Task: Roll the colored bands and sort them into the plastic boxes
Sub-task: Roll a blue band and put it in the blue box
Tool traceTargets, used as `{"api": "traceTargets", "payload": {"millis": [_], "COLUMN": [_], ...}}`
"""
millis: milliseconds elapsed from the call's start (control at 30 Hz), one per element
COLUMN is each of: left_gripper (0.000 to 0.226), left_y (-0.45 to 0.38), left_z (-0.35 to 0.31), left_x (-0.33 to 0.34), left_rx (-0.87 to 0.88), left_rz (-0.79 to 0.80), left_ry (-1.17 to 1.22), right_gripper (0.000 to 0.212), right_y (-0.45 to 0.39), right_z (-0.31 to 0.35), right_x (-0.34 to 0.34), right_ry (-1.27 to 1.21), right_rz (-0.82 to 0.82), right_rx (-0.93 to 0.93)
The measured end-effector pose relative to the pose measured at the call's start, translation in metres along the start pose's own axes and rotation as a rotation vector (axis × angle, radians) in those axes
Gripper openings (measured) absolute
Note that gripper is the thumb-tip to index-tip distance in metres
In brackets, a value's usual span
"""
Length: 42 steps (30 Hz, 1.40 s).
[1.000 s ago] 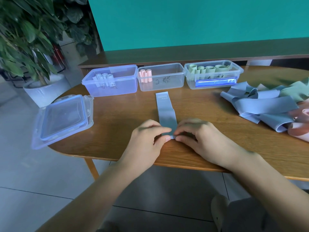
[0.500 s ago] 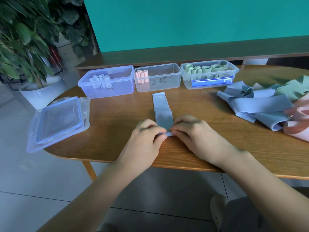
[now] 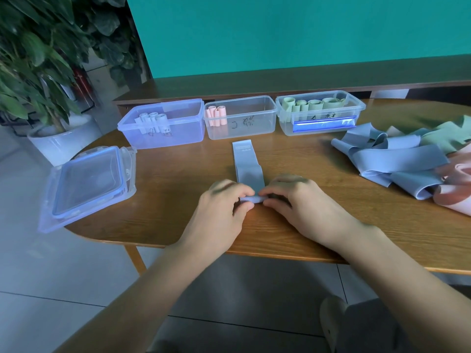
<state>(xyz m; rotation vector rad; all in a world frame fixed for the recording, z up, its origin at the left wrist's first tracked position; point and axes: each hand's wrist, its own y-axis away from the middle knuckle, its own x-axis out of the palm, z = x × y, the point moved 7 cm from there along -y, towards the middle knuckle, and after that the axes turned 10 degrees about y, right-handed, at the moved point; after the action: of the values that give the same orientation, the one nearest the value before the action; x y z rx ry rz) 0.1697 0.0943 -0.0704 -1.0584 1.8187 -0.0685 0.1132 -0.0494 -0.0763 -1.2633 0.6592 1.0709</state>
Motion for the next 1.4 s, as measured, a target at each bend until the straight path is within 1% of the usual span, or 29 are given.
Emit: {"api": "traceTargets", "payload": {"millis": [100,433,567,633,733,900,1000,1100,1333,1400], "left_gripper": [0.007,0.007,0.006,0.005,0.001,0.006,0.015,0.021,0.025,0.017], "left_y": [-0.005,-0.005,0.011,0.018,0.021,0.020,0.020,0.019,0.016,0.016], "left_z": [0.000,0.004,-0.004,-0.008,-0.014,-0.010,-0.005,-0.001,-0.004,-0.005], "left_x": [-0.001,0.001,-0.002,-0.003,-0.003,-0.003,-0.003,-0.001,-0.003,-0.004], "left_rx": [-0.008,-0.024,-0.008,-0.009,0.035,0.020,-0.028,-0.062,-0.056,-0.046], "left_rz": [0.008,0.015,0.001,-0.002,0.004,0.002,-0.005,0.012,0.002,-0.001], "left_ry": [0.008,0.053,0.078,0.100,0.064,0.058,0.091,0.085,0.057,0.065], "right_gripper": [0.013,0.010,0.011,0.012,0.012,0.012,0.006,0.012,0.013,0.013], "right_y": [-0.003,0.000,0.013,0.019,0.022,0.020,0.019,0.017,0.012,0.011], "right_z": [-0.002,0.000,0.004,0.006,0.005,0.006,0.008,0.005,0.002,0.002], "right_x": [0.000,0.000,-0.006,-0.009,-0.009,-0.015,-0.014,-0.011,-0.007,-0.008], "right_ry": [-0.020,-0.034,-0.040,-0.054,-0.056,-0.091,-0.114,-0.123,-0.108,-0.106], "right_rz": [0.006,-0.014,0.005,0.043,0.055,-0.059,-0.023,0.011,0.018,0.027], "right_rx": [0.005,0.014,-0.002,-0.013,-0.013,0.017,-0.024,-0.020,-0.008,-0.011]}}
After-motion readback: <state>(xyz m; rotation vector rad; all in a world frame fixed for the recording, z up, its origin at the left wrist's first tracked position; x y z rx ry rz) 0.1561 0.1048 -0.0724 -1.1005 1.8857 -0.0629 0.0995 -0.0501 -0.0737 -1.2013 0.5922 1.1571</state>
